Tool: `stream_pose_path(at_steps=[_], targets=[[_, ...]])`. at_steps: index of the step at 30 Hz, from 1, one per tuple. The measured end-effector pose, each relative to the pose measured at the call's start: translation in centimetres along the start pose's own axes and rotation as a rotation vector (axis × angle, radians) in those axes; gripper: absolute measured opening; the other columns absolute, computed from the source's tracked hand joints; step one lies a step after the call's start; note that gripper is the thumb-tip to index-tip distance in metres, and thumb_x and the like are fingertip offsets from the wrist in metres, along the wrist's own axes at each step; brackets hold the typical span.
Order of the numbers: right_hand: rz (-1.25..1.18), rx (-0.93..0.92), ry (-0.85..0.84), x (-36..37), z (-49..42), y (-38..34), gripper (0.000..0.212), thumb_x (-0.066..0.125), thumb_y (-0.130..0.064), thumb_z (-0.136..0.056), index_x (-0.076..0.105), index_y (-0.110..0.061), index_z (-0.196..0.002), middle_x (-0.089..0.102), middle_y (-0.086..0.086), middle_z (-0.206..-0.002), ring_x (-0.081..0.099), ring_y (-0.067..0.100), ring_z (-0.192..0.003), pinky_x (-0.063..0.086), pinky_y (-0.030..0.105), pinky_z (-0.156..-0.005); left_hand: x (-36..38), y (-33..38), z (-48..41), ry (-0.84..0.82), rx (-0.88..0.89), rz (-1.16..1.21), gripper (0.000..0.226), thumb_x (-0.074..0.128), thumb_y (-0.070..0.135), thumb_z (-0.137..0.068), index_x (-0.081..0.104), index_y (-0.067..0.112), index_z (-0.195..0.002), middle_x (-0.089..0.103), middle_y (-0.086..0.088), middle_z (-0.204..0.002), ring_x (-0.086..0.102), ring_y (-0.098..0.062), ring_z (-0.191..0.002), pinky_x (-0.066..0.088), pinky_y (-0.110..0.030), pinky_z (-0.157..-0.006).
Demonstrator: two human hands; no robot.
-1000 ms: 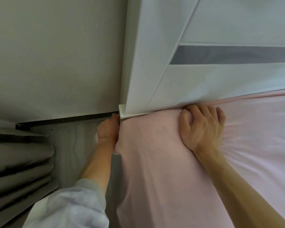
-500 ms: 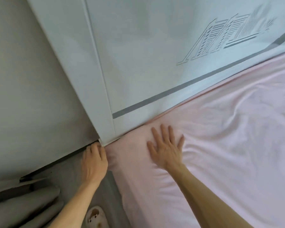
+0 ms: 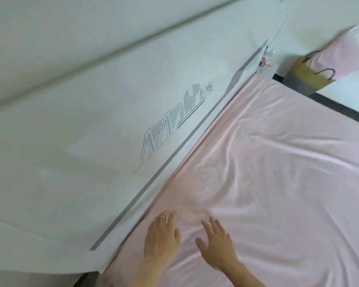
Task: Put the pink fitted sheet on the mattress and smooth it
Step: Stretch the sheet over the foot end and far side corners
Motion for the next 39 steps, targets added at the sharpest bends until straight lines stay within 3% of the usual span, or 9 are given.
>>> stream_pose_path(at_steps=[8, 16, 18, 20, 22, 25, 30, 34, 39], targets=[[-0.252, 0.085, 0.249, -7.2, -7.4, 5.8, 0.07, 0.039, -0.054, -0.1, 0.013, -0.025, -0.158, 0.003, -0.008, -0.167, 0.002, 0.012, -0.153, 0.011, 0.033, -0.124, 1.3, 4.0, -11.5, -0.175, 0.045, -0.085, 0.056, 0.038, 0.035, -0.099, 0.019, 0.025, -0.152, 0.023, 0.002, -0.159, 0.026, -0.015, -0.144, 0.028, -0.028, -0.116], [-0.47, 0.122, 0.389, -9.4, -13.5, 6.6, 0.072, 0.052, -0.048, -0.096, 0.023, -0.021, -0.156, 0.017, -0.004, -0.164, 0.017, 0.015, -0.15, 0.023, 0.033, -0.12, 4.2, 7.2, -22.5, -0.122, 0.152, -0.118, 0.053, 0.039, 0.03, -0.099, 0.028, 0.02, -0.15, 0.027, -0.006, -0.158, 0.025, -0.024, -0.146, 0.028, -0.035, -0.116], [-0.506, 0.163, 0.401, -9.1, -14.2, 6.9, 0.072, 0.055, -0.046, -0.095, 0.024, -0.021, -0.155, 0.019, -0.003, -0.164, 0.02, 0.017, -0.148, 0.027, 0.037, -0.119, 4.5, 6.7, -24.9, -0.053, 0.091, -0.102, 0.047, 0.044, 0.024, -0.098, 0.037, 0.017, -0.144, 0.038, -0.01, -0.151, 0.039, -0.029, -0.137, 0.04, -0.039, -0.106], [-0.518, 0.199, 0.421, -8.8, -14.6, 7.5, 0.072, 0.058, -0.043, -0.094, 0.028, -0.017, -0.154, 0.025, -0.001, -0.161, 0.026, 0.02, -0.146, 0.029, 0.039, -0.118, 3.4, 6.9, -27.3, 0.071, 0.043, -0.176, 0.041, 0.053, 0.015, -0.093, 0.049, 0.012, -0.133, 0.058, -0.017, -0.128, 0.061, -0.034, -0.109, 0.054, -0.041, -0.078], [-0.544, 0.237, 0.442, -8.5, -14.8, 8.2, 0.069, 0.062, -0.041, -0.092, 0.035, -0.016, -0.15, 0.033, -0.001, -0.157, 0.033, 0.021, -0.141, 0.034, 0.039, -0.114, 2.6, 8.2, -29.7, 0.05, 0.044, -0.31, 0.034, 0.055, 0.015, -0.094, 0.051, 0.007, -0.127, 0.064, -0.016, -0.108, 0.066, -0.033, -0.091, 0.054, -0.039, -0.061], [-0.548, 0.262, 0.449, -8.3, -14.9, 8.6, 0.066, 0.064, -0.041, -0.091, 0.039, -0.018, -0.147, 0.037, -0.006, -0.153, 0.039, 0.018, -0.134, 0.041, 0.041, -0.108, 2.6, 10.1, -32.7, -0.179, 0.021, -0.537, 0.027, 0.039, 0.008, -0.099, 0.047, 0.007, -0.124, 0.058, -0.009, -0.119, 0.065, -0.028, -0.103, 0.053, -0.037, -0.071], [-0.602, 0.318, 0.467, -9.3, -15.6, 8.9, 0.062, 0.062, -0.038, -0.092, 0.039, -0.018, -0.146, 0.041, -0.005, -0.148, 0.036, 0.014, -0.135, 0.039, 0.035, -0.109, 2.2, 11.1, -34.7, -0.236, 0.162, -0.929, 0.045, 0.044, -0.008, -0.077, 0.055, 0.011, -0.116, 0.068, 0.0, -0.106, 0.07, -0.011, -0.089, 0.05, -0.023, -0.058], [-0.565, 0.346, 0.485, -10.9, -16.6, 9.0, 0.062, 0.061, -0.041, -0.092, 0.04, -0.019, -0.146, 0.041, -0.004, -0.148, 0.036, 0.017, -0.136, 0.034, 0.037, -0.111, 3.0, 11.1, -35.5, -0.364, 0.098, -0.838, 0.039, 0.041, -0.007, -0.09, 0.043, -0.003, -0.129, 0.068, -0.01, -0.115, 0.069, -0.024, -0.101, 0.053, -0.032, -0.071], [-0.498, 0.3, 0.514, -12.6, -19.6, 9.8, 0.061, 0.061, -0.041, -0.092, 0.041, -0.018, -0.145, 0.042, -0.003, -0.148, 0.037, 0.019, -0.135, 0.036, 0.038, -0.107, 2.3, 12.1, -36.8, -0.134, 0.154, -0.651, 0.034, 0.041, 0.001, -0.092, 0.046, 0.007, -0.126, 0.056, -0.011, -0.126, 0.072, -0.025, -0.087, 0.052, -0.033, -0.057]])
Point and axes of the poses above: each hand's wrist, its own z-axis away from the middle knuckle, its own x-axis out of the palm, y = z × x, the point moved 5 cm from there along -z, towards the middle knuckle
